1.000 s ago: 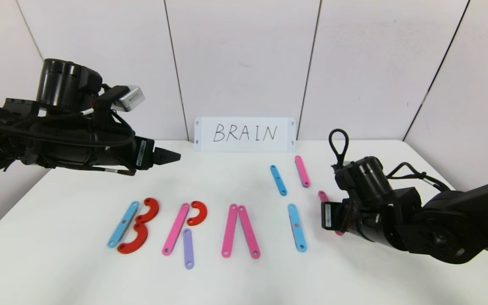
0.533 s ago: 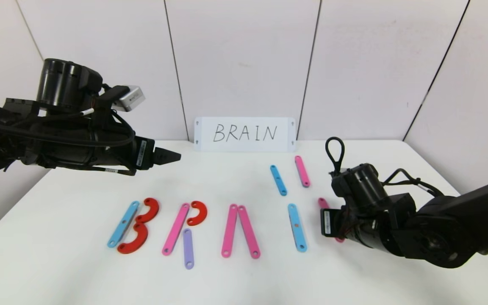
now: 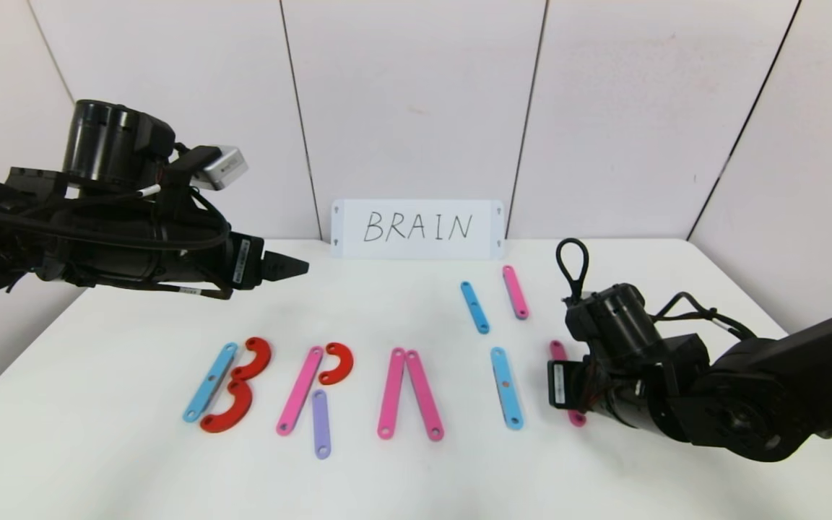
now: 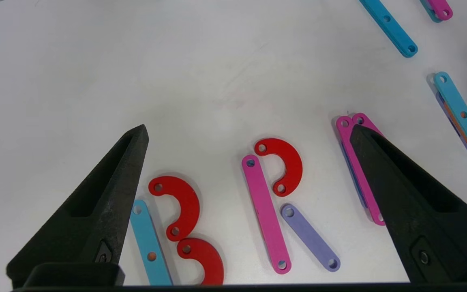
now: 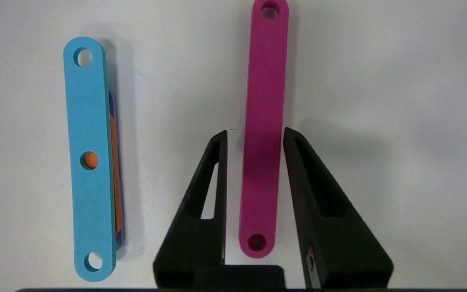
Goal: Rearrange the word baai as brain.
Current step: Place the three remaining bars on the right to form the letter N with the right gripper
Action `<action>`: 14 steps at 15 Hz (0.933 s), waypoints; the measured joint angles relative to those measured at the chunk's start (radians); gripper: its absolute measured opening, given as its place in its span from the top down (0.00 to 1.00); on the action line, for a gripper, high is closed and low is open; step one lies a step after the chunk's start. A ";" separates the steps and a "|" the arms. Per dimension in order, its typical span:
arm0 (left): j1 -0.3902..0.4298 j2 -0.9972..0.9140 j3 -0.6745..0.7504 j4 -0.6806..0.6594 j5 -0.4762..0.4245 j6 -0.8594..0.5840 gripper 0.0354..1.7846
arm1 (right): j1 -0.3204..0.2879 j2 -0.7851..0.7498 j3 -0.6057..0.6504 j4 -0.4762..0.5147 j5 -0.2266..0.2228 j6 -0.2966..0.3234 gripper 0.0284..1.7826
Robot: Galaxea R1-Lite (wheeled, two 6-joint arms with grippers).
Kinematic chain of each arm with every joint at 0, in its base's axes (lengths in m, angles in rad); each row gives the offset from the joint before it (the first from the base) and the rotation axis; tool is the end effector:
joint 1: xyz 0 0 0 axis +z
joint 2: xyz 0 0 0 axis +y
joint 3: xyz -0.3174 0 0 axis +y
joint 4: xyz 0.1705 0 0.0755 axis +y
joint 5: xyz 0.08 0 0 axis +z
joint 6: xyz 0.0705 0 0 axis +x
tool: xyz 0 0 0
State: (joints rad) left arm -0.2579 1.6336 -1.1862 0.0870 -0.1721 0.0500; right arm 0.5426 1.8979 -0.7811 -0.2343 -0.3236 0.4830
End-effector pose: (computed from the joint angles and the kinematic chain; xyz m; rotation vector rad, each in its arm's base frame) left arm 0.3208 -0.0971 0.2350 0.0711 0.5274 -0.4331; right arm 0.3009 0.1553 0.0670 0.0842 0.8233 0.0067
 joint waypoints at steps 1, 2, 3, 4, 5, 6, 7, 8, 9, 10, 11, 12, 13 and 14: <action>0.000 0.000 0.000 0.000 0.000 0.000 0.03 | -0.001 0.000 0.001 0.000 0.000 0.000 0.59; 0.000 0.000 0.002 0.000 0.000 0.000 0.03 | -0.001 0.000 0.002 0.000 0.000 0.000 0.49; 0.000 0.000 0.003 0.000 0.000 0.000 0.03 | -0.002 -0.001 0.002 0.000 0.000 -0.001 0.39; 0.000 0.000 0.003 0.000 0.000 0.001 0.03 | -0.003 -0.002 0.002 0.000 0.000 -0.001 0.29; 0.000 0.000 0.003 0.000 0.000 0.000 0.03 | -0.005 -0.004 0.002 0.000 0.000 -0.001 0.21; 0.000 0.000 0.004 0.000 0.000 0.000 0.03 | -0.005 -0.005 0.002 0.000 0.000 -0.001 0.15; 0.000 0.000 0.004 0.000 0.000 0.000 0.03 | -0.006 -0.006 0.001 0.000 -0.001 0.000 0.09; 0.000 0.000 0.004 0.000 0.000 0.000 0.03 | -0.006 -0.008 0.001 0.000 -0.001 -0.001 0.06; -0.001 0.000 0.004 0.000 0.000 0.000 0.03 | -0.006 -0.009 0.001 0.000 -0.001 -0.001 0.04; -0.002 0.000 0.004 0.000 0.000 0.000 0.03 | -0.006 -0.010 0.001 0.000 -0.002 -0.001 0.03; -0.002 0.000 0.004 0.000 0.000 0.000 0.03 | -0.006 -0.010 0.000 0.000 -0.002 -0.001 0.03; -0.002 0.000 0.004 0.000 0.000 0.000 0.03 | -0.006 -0.011 0.000 0.000 -0.003 -0.001 0.03; -0.002 0.000 0.004 0.000 0.000 0.000 0.03 | -0.006 -0.013 0.000 0.000 -0.003 -0.001 0.03; -0.002 0.000 0.004 0.000 0.000 0.000 0.03 | -0.006 -0.013 0.000 0.000 -0.004 -0.001 0.03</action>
State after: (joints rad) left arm -0.2596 1.6336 -1.1826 0.0866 -0.1721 0.0500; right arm 0.5364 1.8845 -0.7811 -0.2347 -0.3274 0.4815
